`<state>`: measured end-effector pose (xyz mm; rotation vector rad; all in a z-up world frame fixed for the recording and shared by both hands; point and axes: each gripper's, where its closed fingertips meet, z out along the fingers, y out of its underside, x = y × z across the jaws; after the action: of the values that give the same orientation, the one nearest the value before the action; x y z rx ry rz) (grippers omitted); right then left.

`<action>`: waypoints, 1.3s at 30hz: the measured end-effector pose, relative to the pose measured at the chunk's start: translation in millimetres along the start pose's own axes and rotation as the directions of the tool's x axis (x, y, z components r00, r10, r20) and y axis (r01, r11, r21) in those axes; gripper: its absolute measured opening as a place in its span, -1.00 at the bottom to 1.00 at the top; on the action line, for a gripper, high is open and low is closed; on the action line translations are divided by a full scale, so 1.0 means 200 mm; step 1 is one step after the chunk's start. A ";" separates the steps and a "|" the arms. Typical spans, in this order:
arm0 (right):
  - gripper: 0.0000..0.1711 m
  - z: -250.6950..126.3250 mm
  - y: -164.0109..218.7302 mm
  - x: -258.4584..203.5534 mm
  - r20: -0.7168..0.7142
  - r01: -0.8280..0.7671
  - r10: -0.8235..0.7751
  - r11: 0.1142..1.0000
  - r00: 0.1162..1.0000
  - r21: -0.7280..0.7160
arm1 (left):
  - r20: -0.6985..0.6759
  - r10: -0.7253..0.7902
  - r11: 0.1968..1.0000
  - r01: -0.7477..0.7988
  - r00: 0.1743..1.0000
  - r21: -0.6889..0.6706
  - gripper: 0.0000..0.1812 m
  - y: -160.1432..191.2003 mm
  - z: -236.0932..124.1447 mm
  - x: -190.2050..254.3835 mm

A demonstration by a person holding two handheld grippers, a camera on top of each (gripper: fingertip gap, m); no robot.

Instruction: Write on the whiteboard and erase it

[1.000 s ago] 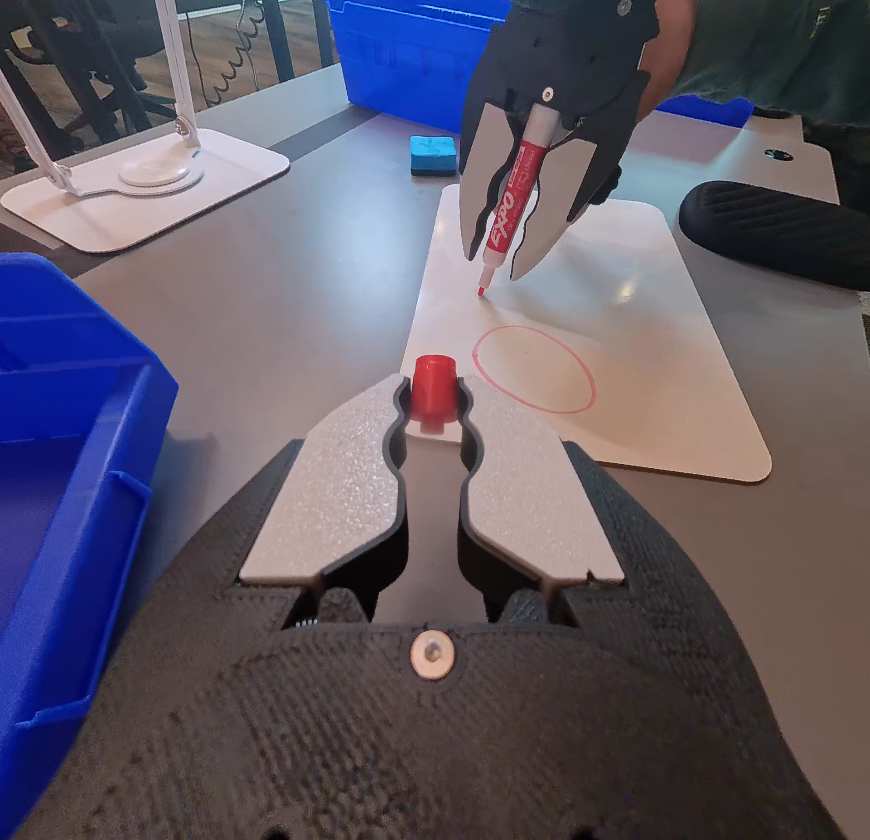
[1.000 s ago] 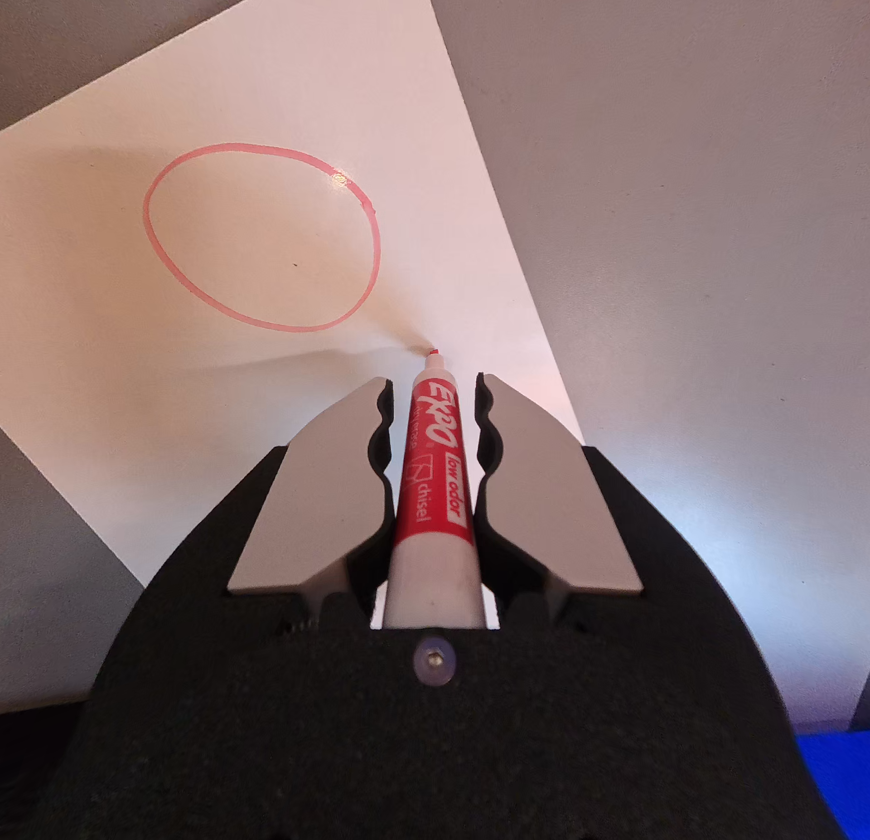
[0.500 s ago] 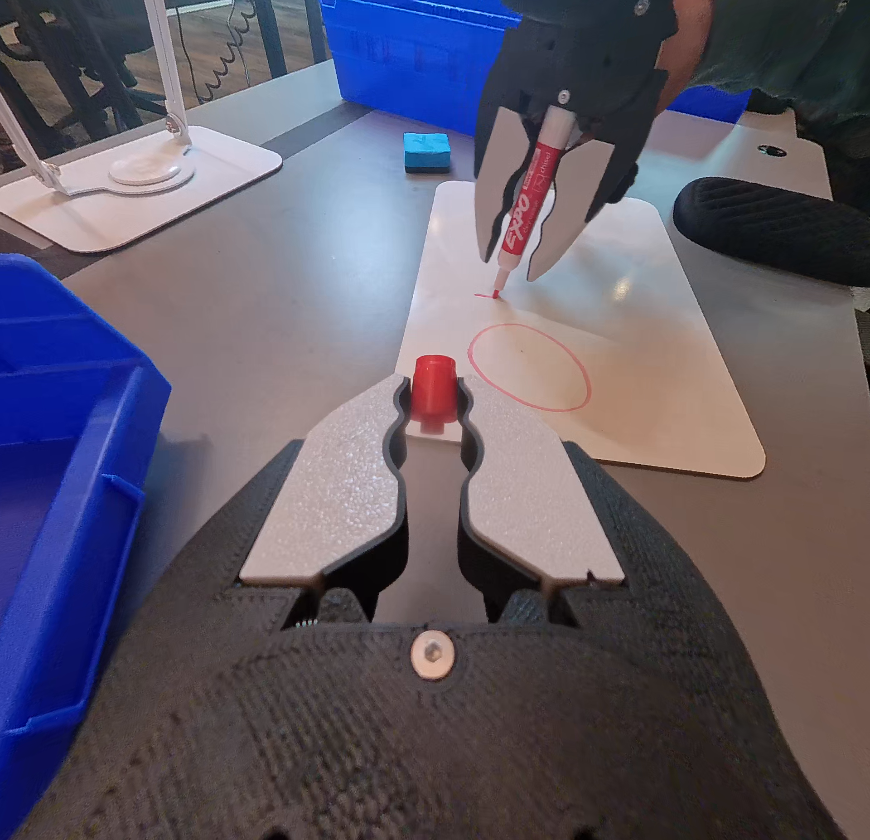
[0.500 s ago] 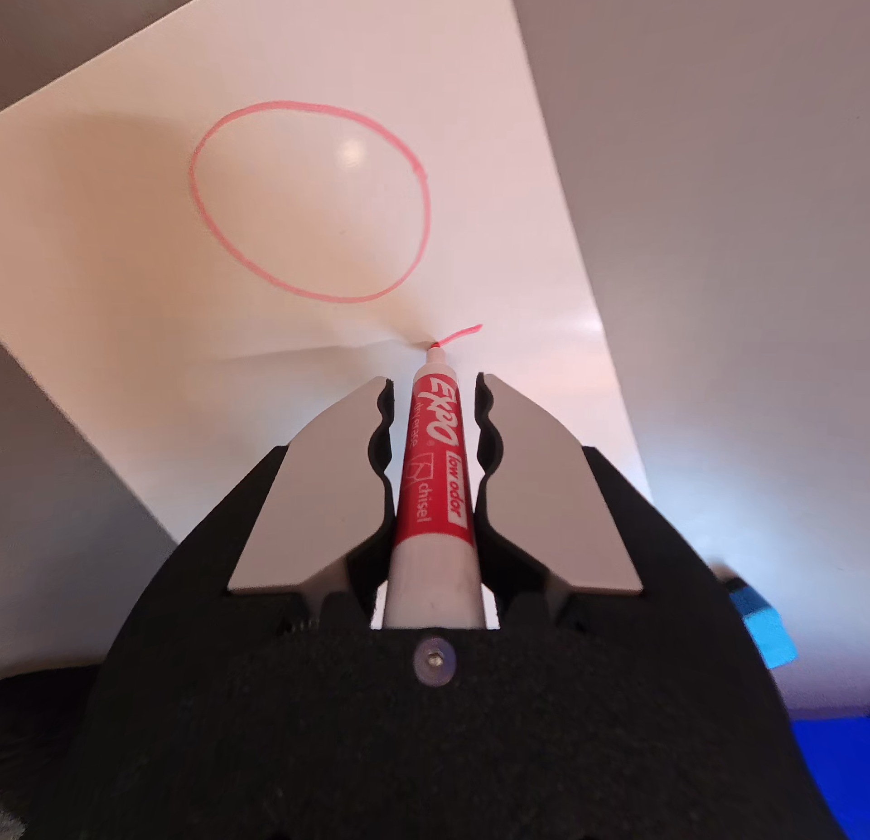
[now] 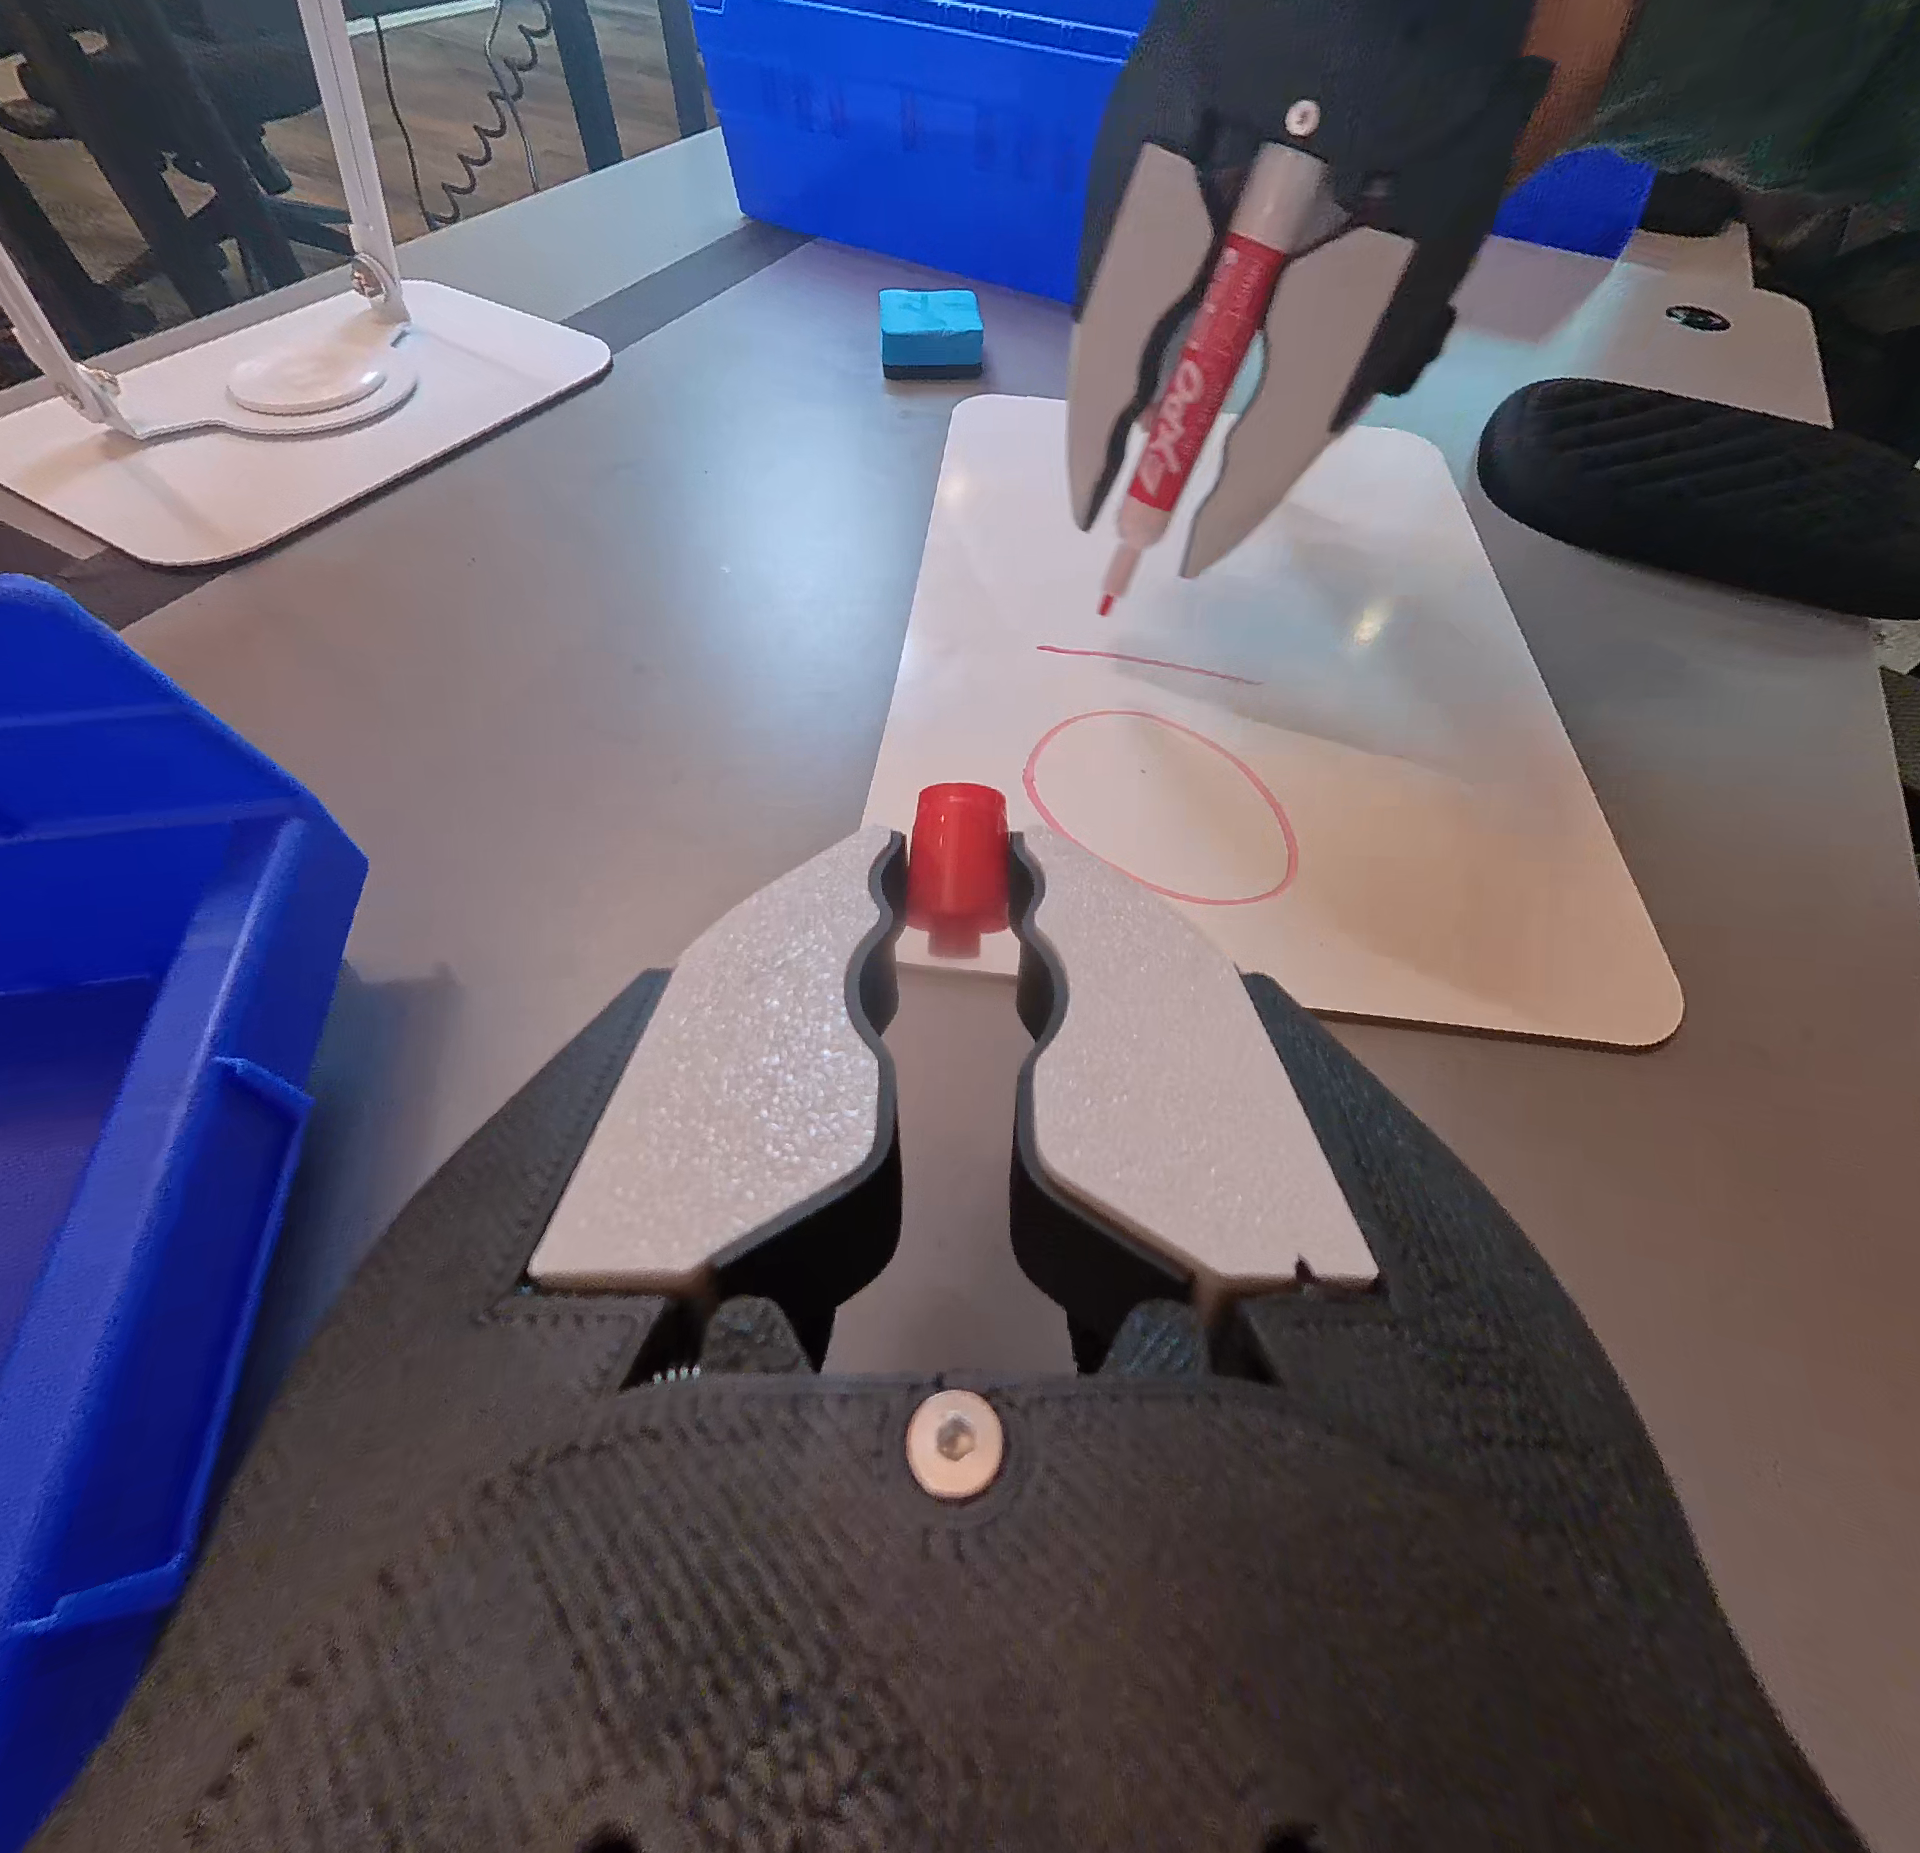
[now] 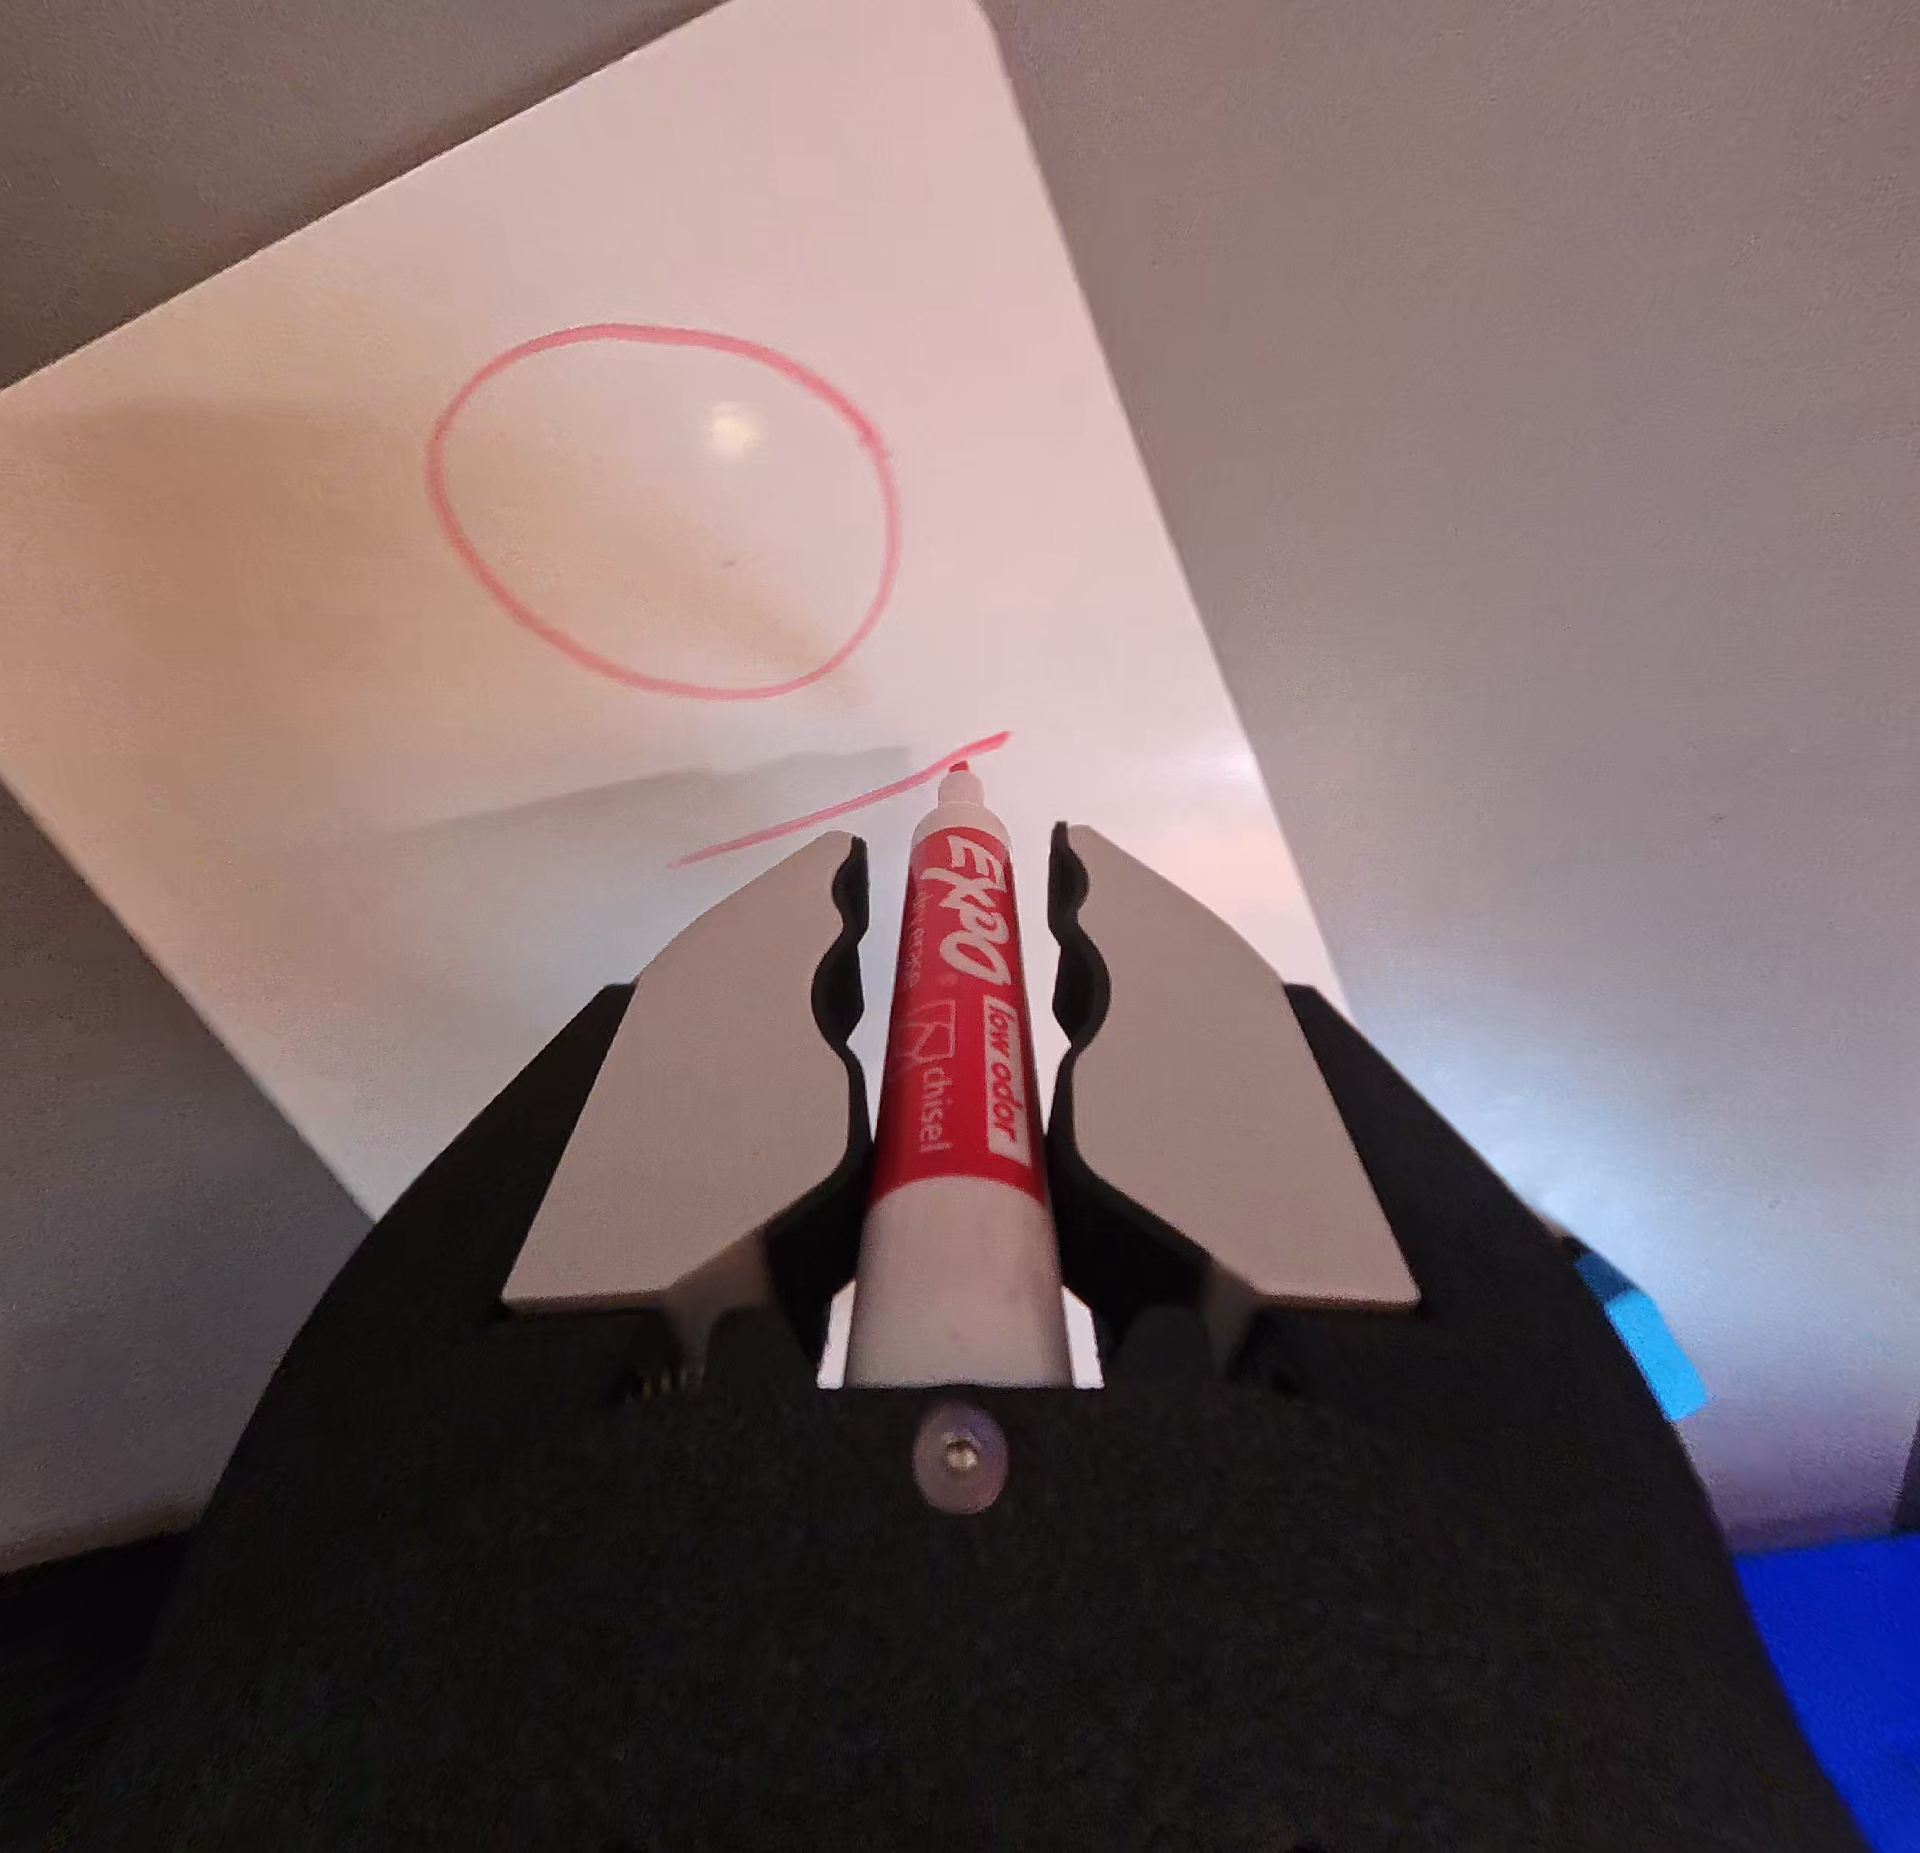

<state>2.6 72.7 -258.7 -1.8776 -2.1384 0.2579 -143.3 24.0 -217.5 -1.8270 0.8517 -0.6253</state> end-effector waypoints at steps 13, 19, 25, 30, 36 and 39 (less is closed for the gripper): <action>-0.61 0.09 0.01 0.07 0.008 -0.005 0.005 1.000 1.000 -0.020 | -0.010 -0.004 1.000 0.004 1.000 0.001 -0.80 0.00 0.00 0.00; -0.61 0.06 0.14 0.14 -0.038 -0.041 0.038 0.996 0.999 -0.074 | -0.007 -0.008 1.000 0.008 1.000 0.004 -0.80 0.00 -0.01 0.00; -0.60 0.03 0.24 0.20 -0.070 -0.078 0.071 0.991 0.995 -0.104 | -0.007 -0.008 1.000 0.008 1.000 -0.001 -0.80 0.00 0.00 0.00; -0.60 0.02 0.26 0.22 -0.074 -0.079 0.071 0.990 0.995 -0.119 | -0.004 -0.012 1.000 0.012 1.000 -0.004 -0.80 0.01 0.00 -0.01; -0.60 0.02 0.26 0.21 -0.075 -0.078 0.069 0.989 0.995 -0.127 | -0.005 -0.009 1.000 0.009 1.000 -0.002 -0.80 0.00 0.00 -0.01; -0.60 0.01 0.28 0.16 -0.055 -0.077 0.070 0.987 0.996 -0.141 | -0.006 -0.009 1.000 0.009 1.000 -0.003 -0.80 0.01 0.00 0.00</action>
<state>51.1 111.6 -274.8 -2.0216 -2.1080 0.0734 -144.6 24.1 -218.3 -1.8338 0.8495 -0.6359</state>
